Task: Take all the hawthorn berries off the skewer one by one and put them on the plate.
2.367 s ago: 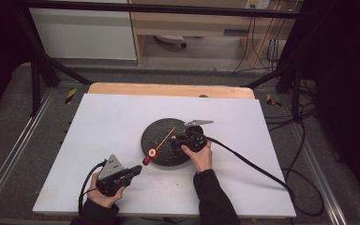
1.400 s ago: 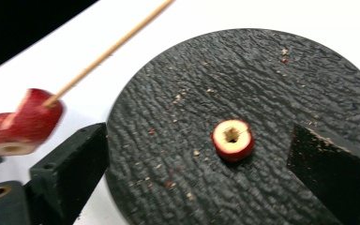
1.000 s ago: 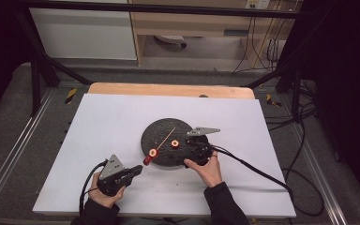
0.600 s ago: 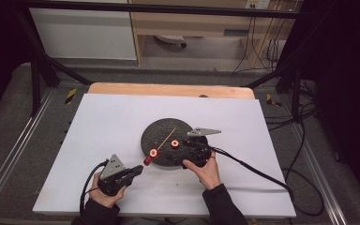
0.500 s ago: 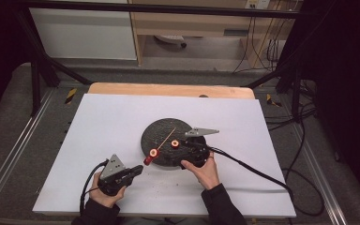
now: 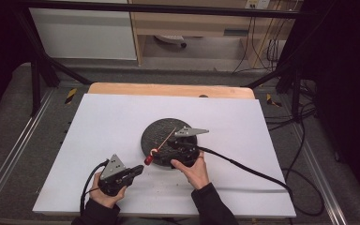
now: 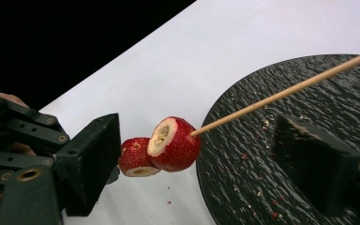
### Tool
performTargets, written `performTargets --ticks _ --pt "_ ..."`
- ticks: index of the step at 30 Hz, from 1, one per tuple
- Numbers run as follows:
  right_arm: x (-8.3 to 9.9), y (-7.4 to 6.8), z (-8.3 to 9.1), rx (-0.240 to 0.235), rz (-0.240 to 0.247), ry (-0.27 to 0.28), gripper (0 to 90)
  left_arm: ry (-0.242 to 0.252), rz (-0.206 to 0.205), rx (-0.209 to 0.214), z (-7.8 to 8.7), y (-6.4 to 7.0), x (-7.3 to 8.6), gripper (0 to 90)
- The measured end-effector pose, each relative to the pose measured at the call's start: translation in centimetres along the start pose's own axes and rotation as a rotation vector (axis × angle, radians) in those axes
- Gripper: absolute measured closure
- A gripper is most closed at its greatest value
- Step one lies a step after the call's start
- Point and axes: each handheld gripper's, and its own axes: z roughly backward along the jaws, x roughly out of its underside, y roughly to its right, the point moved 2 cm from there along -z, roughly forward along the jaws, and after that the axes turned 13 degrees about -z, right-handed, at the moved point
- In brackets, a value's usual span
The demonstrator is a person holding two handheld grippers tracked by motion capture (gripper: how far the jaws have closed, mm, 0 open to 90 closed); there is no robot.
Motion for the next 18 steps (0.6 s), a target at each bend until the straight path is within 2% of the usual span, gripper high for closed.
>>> performTargets --ticks 5,14,18 --pt "0.09 -0.13 -0.28 -0.021 -0.003 0.010 31.8 0.001 -0.003 0.002 0.00 0.05 -0.04 88.4" --pt "0.40 0.23 -0.85 -0.036 -0.036 -0.029 44.7 0.006 -0.007 0.003 -0.02 0.27 -0.19 88.4" --pt "0.40 0.24 -0.89 -0.056 -0.050 -0.039 52.3 0.007 -0.008 0.003 -0.01 0.30 -0.20 88.4"
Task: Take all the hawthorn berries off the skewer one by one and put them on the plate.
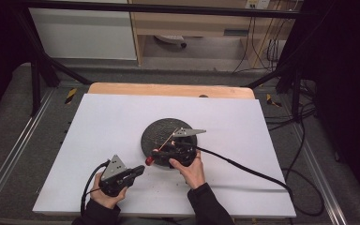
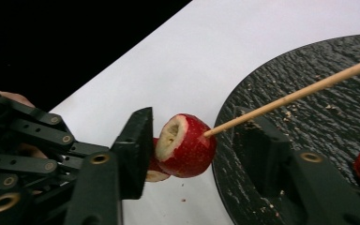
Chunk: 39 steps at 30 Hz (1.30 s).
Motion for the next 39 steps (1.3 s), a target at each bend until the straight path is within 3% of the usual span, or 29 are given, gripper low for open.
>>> performTargets --ticks 10,25,39 --pt "-0.1 0.0 0.1 -0.034 -0.029 -0.026 62.3 0.002 -0.002 -0.004 0.0 0.0 0.0 88.4" --pt "-0.6 -0.2 0.5 -0.051 -0.051 -0.016 63.6 0.026 -0.004 -0.017 0.3 0.1 -0.2 88.4" --pt "-1.9 -0.1 1.7 -0.026 -0.044 0.018 63.8 0.045 -0.011 -0.026 0.7 0.1 -0.3 88.5"
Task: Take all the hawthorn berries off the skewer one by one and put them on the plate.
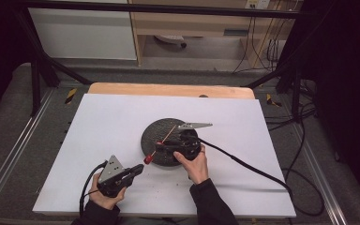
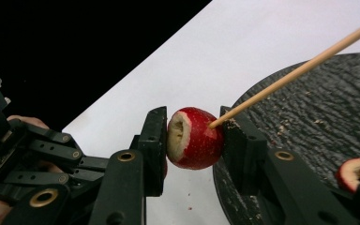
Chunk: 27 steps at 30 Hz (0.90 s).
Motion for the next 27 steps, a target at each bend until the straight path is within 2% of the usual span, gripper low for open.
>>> performTargets --ticks 13,27 --pt "-1.5 0.1 1.2 0.013 0.007 0.026 63.9 0.021 -0.005 -0.009 0.2 0.1 -0.1 88.5" --pt "-3.2 1.0 2.4 0.026 -0.016 0.052 64.1 0.029 -0.008 -0.011 0.3 0.1 -0.2 88.5"
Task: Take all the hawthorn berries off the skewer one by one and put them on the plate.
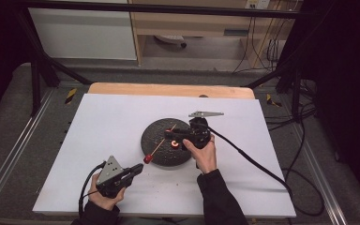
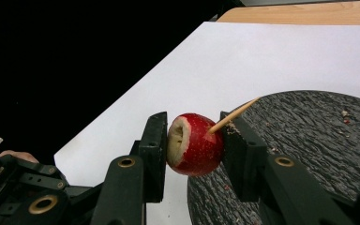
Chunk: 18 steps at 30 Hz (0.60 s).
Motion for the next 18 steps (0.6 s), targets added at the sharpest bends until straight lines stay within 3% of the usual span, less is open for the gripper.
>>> performTargets --ticks 14,18 --pt "-1.2 0.7 0.3 0.009 -0.022 0.020 64.2 0.007 0.000 -0.010 0.2 -0.1 0.0 88.5" --pt "-1.8 0.9 0.7 0.032 -0.023 0.039 64.4 0.005 0.002 -0.011 0.2 -0.1 0.1 88.5"
